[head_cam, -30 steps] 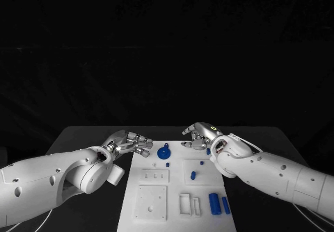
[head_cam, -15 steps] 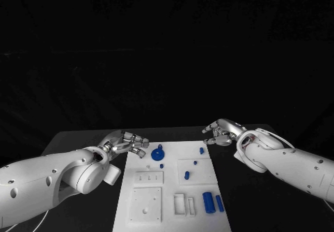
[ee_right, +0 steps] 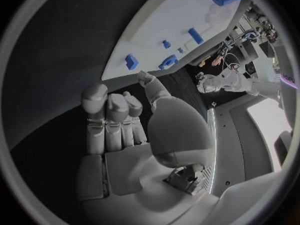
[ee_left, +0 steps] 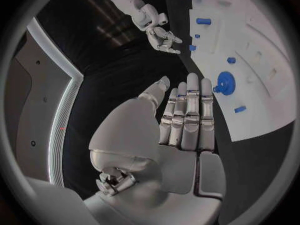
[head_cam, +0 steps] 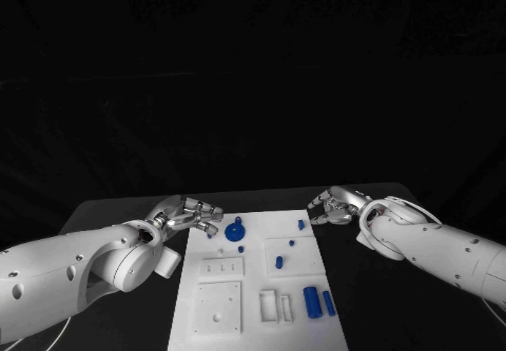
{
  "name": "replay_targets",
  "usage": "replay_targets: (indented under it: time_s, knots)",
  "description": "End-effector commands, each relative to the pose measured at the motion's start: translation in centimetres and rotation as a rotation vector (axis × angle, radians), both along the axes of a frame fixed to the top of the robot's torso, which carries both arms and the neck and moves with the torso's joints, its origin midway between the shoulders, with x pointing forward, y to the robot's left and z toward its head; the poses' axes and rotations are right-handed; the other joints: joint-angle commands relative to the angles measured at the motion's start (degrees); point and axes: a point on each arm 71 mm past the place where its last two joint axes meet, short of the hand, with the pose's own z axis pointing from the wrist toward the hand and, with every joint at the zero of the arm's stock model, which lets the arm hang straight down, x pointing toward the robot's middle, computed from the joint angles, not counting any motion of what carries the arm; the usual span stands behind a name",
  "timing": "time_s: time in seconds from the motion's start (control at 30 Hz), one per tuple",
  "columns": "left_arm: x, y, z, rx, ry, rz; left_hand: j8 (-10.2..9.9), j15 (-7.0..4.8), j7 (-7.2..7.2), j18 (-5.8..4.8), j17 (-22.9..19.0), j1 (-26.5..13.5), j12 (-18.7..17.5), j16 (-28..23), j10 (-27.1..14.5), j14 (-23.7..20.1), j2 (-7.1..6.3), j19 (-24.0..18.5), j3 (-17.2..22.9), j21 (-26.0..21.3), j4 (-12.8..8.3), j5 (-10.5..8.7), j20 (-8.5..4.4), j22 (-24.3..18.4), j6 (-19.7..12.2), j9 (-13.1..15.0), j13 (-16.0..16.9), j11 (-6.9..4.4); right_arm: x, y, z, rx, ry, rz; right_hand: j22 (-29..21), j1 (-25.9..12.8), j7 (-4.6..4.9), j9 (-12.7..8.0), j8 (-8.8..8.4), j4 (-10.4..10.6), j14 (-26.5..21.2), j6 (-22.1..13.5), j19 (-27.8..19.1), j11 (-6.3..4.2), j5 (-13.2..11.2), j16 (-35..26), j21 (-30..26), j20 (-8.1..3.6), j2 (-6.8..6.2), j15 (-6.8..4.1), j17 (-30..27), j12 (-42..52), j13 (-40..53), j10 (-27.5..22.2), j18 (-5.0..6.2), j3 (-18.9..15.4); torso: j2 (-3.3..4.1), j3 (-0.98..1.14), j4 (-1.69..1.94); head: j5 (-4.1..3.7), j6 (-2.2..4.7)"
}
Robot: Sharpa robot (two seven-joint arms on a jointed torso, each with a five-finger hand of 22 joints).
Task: Assemble the parts on the task board
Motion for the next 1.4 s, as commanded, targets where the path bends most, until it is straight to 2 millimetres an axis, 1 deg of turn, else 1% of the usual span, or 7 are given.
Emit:
replay_targets:
  time_s: [0.03,0.17,0.3,0.47,0.8,1.17,1.4]
  knots:
    - [-0.1,-0.3,0.1,-0.008,-0.009,-0.024,-0.1,0.35,0.03,-0.07,-0.1,-0.1,0.0,-0.3,-0.2,0.0,-0.43,-0.3,0.3,0.3,0.0,0.06,0.25,-0.1,-0.2,-0.1,0.0,-0.16,0.0,0.4,-0.8,-0.014,0.024,0.031,5.0,0.5,0.11,0.0,0.0,-0.2,0.0,-0.7,0.2,0.07,-0.4,-0.2,-0.4,0.53,0.25,0.41,-0.1,-0.2,0.0,-0.2,0.56,-0.4,0.0,-0.15,0.1,-0.23,-0.19]
    - [-0.1,-0.5,0.1,-0.008,-0.008,-0.027,-0.1,0.35,0.03,-0.07,-0.1,-0.1,0.0,-0.3,-0.2,0.0,-0.43,-0.3,0.3,0.3,0.0,0.06,0.25,-0.1,-0.2,-0.1,0.0,-0.16,0.2,0.7,-1.5,-0.013,0.029,0.026,5.0,0.4,0.13,0.0,-0.03,-0.2,0.0,-1.0,0.2,0.09,-0.5,-0.2,-0.3,0.54,0.27,0.42,-0.1,-0.2,0.0,-0.2,0.57,-0.4,0.04,-0.15,0.22,-0.47,-0.31]
    - [-0.1,-0.5,0.1,-0.009,-0.007,-0.029,-0.1,0.35,0.03,-0.07,-0.1,-0.1,0.0,-0.3,-0.2,0.0,-0.43,-0.3,0.3,0.3,0.0,0.06,0.25,-0.1,-0.2,-0.1,0.0,-0.16,0.2,1.1,-2.1,-0.011,0.037,0.027,5.0,0.4,0.13,0.0,-0.03,-0.2,0.0,-1.0,0.2,0.09,-0.5,-0.2,-0.3,0.54,0.27,0.42,-0.1,-0.2,0.0,-0.2,0.57,-0.4,0.04,-0.18,0.24,-0.35,-0.44]
    - [-0.1,-0.5,0.1,-0.009,-0.006,-0.029,-0.1,0.35,0.03,-0.07,-0.1,-0.1,0.0,-0.3,-0.2,0.0,-0.43,-0.3,0.3,0.3,0.0,0.06,0.25,-0.1,-0.2,-0.1,0.0,-0.16,0.3,1.4,-2.6,-0.009,0.045,0.029,5.0,0.3,0.14,0.0,0.0,-0.3,0.0,-1.0,0.2,0.1,-0.6,-0.2,-0.5,0.57,0.42,0.44,-0.1,-0.2,0.0,-0.2,0.61,-0.4,-0.03,-0.26,0.07,-0.27,-0.6]
    - [-0.2,-0.6,0.1,-0.009,-0.005,-0.031,-0.1,0.35,0.03,-0.07,-0.1,-0.1,0.0,-0.3,-0.2,0.0,-0.43,-0.3,0.3,0.3,0.0,0.06,0.25,-0.1,-0.2,-0.1,0.0,-0.16,0.4,1.7,-3.3,-0.008,0.057,0.024,5.0,0.2,0.15,0.0,0.0,-0.4,0.0,-0.9,0.1,0.11,-1.2,-0.2,-0.6,0.59,0.76,0.45,-0.1,-0.1,0.1,-0.2,0.63,0.1,-0.08,-0.23,0.1,-0.2,-0.78]
    - [-0.2,-0.5,0.1,-0.009,-0.005,-0.03,-0.1,0.35,0.03,-0.07,-0.1,-0.1,0.0,-0.3,-0.2,0.0,-0.43,-0.3,0.3,0.3,0.0,0.06,0.25,-0.1,-0.2,-0.1,0.0,-0.16,0.5,1.8,-3.5,-0.005,0.048,0.014,5.0,-0.5,0.21,0.0,-0.01,-0.7,0.0,-0.9,0.2,0.12,-2.9,-0.2,-0.6,0.59,1.18,0.45,0.0,0.0,0.1,-0.2,0.66,2.3,-0.09,-0.26,0.09,-0.3,-0.84]
    - [-0.2,-0.5,0.1,-0.009,-0.004,-0.031,-0.1,0.36,0.07,-0.06,-0.1,-0.2,-0.1,-0.3,-0.2,-0.1,-0.36,-0.5,0.2,0.6,-0.2,0.04,0.28,-0.2,-0.3,-0.1,0.0,-0.13,0.7,2.1,-3.6,-0.002,0.051,0.014,5.0,-0.9,0.21,0.0,-0.01,-0.5,0.0,-0.7,0.2,0.11,-3.7,-0.1,-0.4,0.59,1.21,0.45,0.1,0.2,0.2,-0.2,0.66,3.6,-0.06,-0.21,0.1,-0.21,-0.85]
